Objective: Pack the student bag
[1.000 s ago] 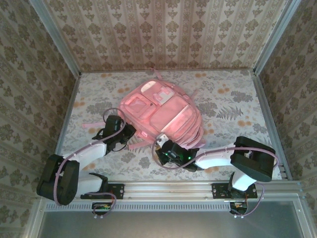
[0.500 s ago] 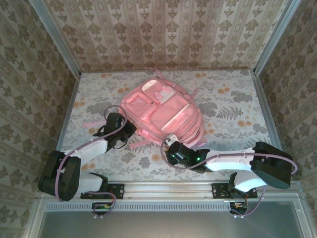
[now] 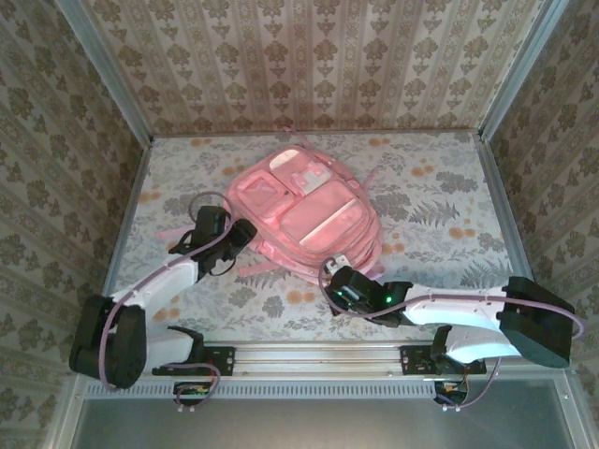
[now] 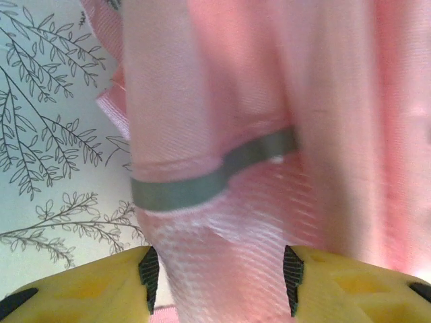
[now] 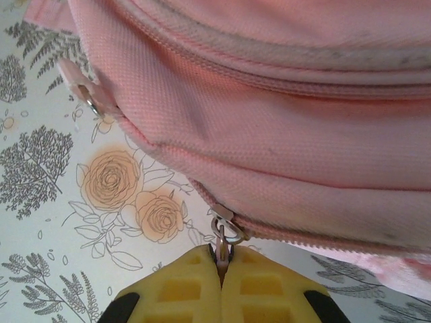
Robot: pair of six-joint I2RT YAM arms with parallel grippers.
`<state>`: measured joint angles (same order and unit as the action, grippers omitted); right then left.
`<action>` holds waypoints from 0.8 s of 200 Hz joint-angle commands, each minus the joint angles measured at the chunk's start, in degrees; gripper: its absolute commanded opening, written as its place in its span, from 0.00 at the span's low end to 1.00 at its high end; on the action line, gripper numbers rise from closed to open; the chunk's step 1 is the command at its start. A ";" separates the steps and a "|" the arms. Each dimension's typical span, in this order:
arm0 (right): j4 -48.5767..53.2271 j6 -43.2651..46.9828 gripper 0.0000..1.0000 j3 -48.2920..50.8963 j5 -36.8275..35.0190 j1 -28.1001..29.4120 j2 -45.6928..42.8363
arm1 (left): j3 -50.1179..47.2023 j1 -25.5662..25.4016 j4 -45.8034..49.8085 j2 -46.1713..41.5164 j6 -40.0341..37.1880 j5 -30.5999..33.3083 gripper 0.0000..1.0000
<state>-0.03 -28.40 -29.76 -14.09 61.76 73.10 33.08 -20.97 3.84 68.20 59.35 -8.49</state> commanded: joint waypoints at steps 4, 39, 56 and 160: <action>-2.50 -0.96 0.00 -4.66 6.20 0.50 4.33 | -1.85 -0.72 5.75 -7.55 0.87 0.22 0.57; -5.28 -1.35 0.00 -9.68 8.27 2.48 11.46 | -7.22 -0.94 9.90 -16.63 3.88 -2.22 0.55; -6.82 -1.70 0.00 -12.15 9.62 2.93 14.44 | -10.48 -1.60 10.27 -20.20 6.06 -2.41 0.52; -12.14 -3.58 0.00 -17.36 13.15 3.20 21.38 | -20.18 -8.14 -6.52 -21.10 12.98 1.09 0.41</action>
<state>-8.03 -30.72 -45.41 -3.36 64.55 93.82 14.15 -27.31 3.11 46.28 70.02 -9.69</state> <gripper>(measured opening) 0.058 0.413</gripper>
